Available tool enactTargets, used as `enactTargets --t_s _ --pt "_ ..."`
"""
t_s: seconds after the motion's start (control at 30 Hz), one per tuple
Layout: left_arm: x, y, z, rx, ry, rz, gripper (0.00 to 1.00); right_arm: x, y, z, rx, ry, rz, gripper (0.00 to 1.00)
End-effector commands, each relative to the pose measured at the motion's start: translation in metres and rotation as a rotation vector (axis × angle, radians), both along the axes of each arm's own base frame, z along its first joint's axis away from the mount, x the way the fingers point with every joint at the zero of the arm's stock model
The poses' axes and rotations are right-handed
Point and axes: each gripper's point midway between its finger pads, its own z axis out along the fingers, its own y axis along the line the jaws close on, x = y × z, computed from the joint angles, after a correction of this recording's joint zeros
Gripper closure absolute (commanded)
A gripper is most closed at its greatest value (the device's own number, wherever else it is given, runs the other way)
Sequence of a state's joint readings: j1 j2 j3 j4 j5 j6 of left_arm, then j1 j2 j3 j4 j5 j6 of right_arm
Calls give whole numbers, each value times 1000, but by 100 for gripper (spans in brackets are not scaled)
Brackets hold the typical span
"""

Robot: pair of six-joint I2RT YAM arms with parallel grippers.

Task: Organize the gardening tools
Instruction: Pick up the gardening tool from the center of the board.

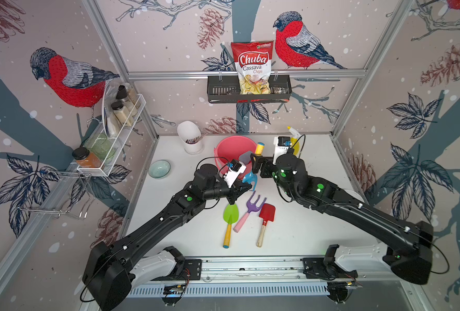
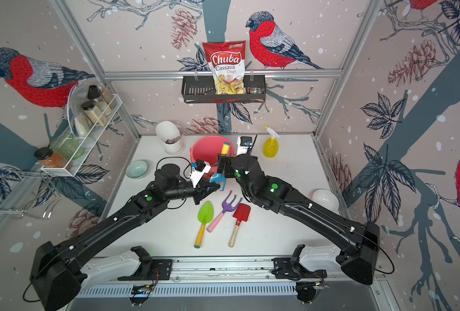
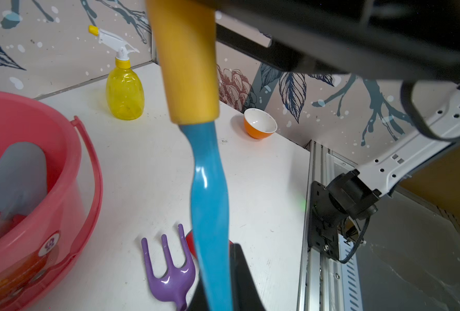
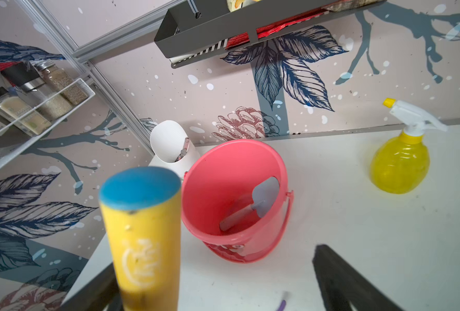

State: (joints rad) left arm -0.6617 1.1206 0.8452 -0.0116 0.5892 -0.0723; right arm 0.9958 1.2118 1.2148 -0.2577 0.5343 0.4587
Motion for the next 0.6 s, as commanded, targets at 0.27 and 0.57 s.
enactTargets --t_s 0.27,0.57 --pt "1 4 -45 230 121 -72 100 -36 -57 -30 -703 -174 74 0" --pt "0 3 -45 300 184 -102 100 -64 -61 -56 -1155 -459 74 0"
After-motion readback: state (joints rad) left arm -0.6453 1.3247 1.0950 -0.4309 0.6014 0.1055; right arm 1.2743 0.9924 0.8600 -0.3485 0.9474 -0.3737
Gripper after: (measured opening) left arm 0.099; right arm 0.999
